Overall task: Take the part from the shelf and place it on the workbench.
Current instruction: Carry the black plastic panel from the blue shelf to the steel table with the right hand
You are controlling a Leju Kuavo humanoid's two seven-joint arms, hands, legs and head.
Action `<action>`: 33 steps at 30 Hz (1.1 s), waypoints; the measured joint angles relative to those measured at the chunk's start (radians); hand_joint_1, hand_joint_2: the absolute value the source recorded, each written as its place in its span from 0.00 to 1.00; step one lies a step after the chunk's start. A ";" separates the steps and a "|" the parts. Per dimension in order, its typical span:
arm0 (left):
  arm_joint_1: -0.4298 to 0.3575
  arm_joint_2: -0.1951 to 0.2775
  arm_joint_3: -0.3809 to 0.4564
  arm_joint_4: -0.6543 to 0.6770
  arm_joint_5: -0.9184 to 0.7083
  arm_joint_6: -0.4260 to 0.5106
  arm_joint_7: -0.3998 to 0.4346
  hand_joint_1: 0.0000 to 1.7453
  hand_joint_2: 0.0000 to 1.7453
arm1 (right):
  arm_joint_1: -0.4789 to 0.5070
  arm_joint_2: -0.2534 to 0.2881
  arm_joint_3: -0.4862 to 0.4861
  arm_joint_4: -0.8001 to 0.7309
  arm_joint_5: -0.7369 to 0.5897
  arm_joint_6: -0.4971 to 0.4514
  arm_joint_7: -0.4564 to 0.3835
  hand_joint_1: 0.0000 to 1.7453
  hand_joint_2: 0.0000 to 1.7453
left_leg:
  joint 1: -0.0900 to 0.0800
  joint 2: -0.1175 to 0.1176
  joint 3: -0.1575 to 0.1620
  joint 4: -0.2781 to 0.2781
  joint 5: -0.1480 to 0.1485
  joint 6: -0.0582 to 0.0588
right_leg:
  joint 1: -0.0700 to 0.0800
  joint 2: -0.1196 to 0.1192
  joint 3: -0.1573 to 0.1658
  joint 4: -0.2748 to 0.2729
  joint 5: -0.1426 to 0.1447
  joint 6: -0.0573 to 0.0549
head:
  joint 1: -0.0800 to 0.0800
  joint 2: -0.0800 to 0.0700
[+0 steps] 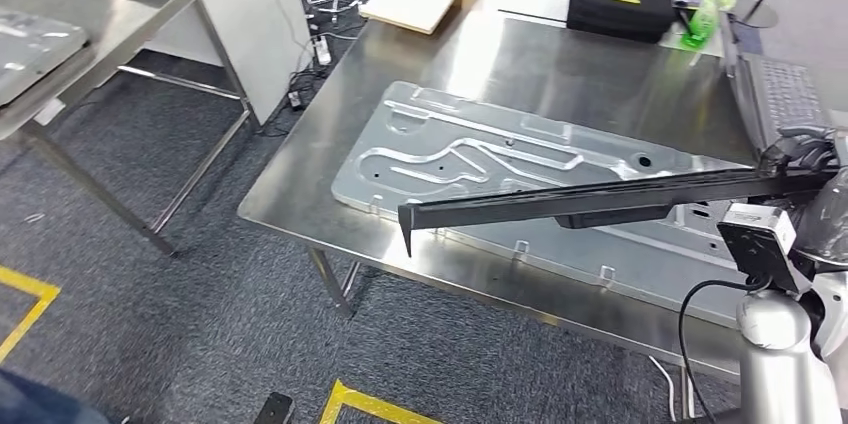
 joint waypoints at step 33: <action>-0.002 -0.002 -0.007 0.000 -0.001 -0.061 -0.009 0.00 1.00 | -0.088 -0.053 -0.038 0.218 -0.011 0.169 0.078 1.00 1.00 | 0.000 -0.020 -0.034 -0.005 0.062 0.011 | 0.003 -0.023 0.007 0.009 -0.015 0.000 | 0.004 0.000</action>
